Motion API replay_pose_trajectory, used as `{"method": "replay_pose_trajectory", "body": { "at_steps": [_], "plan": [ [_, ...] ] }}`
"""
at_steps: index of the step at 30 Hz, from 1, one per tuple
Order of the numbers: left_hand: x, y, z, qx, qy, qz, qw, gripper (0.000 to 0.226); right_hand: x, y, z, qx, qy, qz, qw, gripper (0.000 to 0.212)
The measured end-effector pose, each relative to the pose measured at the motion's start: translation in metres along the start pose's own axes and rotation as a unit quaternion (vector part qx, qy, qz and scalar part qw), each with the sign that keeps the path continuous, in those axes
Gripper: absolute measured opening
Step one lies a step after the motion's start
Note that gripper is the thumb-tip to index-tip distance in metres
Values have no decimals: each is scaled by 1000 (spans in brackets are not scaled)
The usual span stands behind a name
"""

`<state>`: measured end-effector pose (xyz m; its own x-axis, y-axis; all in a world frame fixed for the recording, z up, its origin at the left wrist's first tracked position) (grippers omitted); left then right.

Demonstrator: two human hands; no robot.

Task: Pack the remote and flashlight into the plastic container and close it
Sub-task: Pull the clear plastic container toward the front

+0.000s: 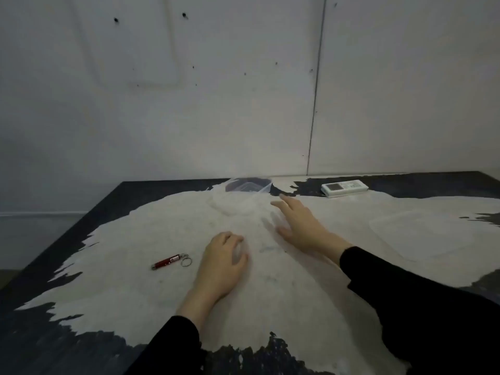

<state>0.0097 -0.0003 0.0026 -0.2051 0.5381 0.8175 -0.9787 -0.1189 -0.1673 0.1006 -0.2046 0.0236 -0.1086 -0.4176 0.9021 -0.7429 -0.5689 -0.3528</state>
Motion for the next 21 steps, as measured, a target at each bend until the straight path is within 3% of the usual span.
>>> {"method": "replay_pose_trajectory", "body": {
  "at_steps": [5, 10, 14, 21],
  "plan": [
    [-4, -3, -2, -19, 3, 24, 1000, 38, -18, -80, -1, 95, 135, -7, 986, 57],
    [-4, -6, -5, -22, -4, 29, 999, 37, -26, -105, 8, 123, 202, -52, 970, 24],
    [-3, -6, -5, -19, 3, 23, 1000, 38, -8, -70, 5, 145, 189, -57, 970, 14],
    [-1, -3, -3, -15, -8, 4, 1000, 47, 34, 49, -29, 62, 26, -91, 994, 20]
  ]
}}
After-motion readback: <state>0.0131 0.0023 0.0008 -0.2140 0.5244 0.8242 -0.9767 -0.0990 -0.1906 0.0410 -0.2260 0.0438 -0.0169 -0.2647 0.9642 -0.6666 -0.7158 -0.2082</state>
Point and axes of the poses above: each hand's wrist, its own y-axis away from the middle knuckle, its own x-axis out of the back of the hand, z = x × y, the point moved 1 cm from there along -y, towards the middle knuckle, and after that the axes turned 10 degrees about x, right-handed, at the moved point
